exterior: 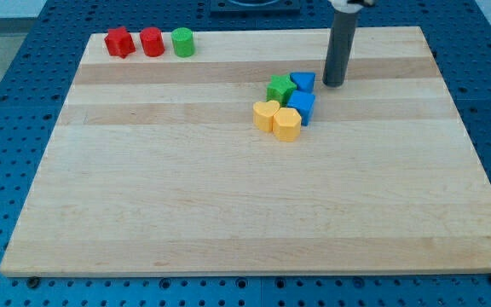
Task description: Slide the blue triangle to the right side of the green circle
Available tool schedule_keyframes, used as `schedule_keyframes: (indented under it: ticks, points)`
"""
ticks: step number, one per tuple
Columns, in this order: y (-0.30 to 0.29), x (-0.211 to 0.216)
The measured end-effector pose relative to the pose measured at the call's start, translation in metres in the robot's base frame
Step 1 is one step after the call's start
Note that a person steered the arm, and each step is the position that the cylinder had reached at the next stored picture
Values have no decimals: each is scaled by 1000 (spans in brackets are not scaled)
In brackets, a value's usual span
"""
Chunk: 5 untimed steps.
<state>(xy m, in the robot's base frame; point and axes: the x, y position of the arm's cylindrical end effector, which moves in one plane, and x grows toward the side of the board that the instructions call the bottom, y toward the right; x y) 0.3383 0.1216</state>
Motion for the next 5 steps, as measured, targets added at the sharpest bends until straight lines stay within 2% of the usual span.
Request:
schedule_keyframes:
  ticks: [1, 2, 5]
  points:
    - [0, 25]
    - [-13, 27]
    - [-74, 2]
